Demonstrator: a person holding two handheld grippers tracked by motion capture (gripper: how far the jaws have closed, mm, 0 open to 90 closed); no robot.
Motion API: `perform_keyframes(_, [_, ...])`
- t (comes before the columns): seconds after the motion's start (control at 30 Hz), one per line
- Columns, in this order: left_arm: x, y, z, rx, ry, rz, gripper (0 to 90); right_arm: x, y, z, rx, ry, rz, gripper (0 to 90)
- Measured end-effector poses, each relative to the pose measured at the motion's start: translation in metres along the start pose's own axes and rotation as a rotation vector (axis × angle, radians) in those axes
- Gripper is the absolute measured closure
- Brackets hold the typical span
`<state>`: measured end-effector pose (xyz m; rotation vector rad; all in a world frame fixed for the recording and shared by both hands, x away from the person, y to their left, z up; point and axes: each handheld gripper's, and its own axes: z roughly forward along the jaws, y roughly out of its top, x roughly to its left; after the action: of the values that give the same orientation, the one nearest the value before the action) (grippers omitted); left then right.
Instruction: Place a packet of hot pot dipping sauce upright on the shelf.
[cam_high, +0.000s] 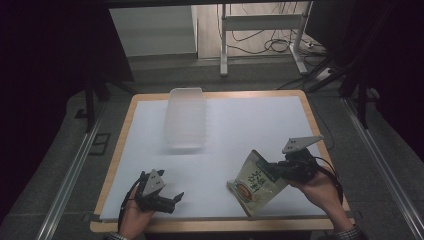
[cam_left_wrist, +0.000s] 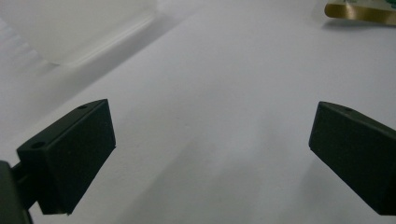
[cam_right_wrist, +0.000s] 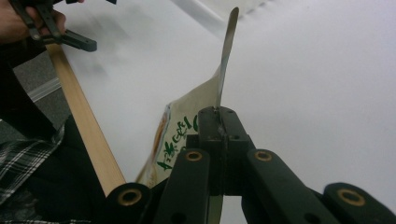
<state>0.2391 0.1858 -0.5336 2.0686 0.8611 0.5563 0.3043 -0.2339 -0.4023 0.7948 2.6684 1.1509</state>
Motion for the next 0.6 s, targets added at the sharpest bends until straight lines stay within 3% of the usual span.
perform_keyframes(0.37, [0.001,0.000,-0.001,-0.001,0.002,-0.002,0.2,0.007,0.027,-0.012,-0.019,-0.003,-0.064,89.5])
perform_keyframes(0.6, [0.002,0.000,-0.001,-0.002,0.008,-0.008,0.0,0.002,0.039,-0.018,-0.021,-0.054,-0.089,89.5])
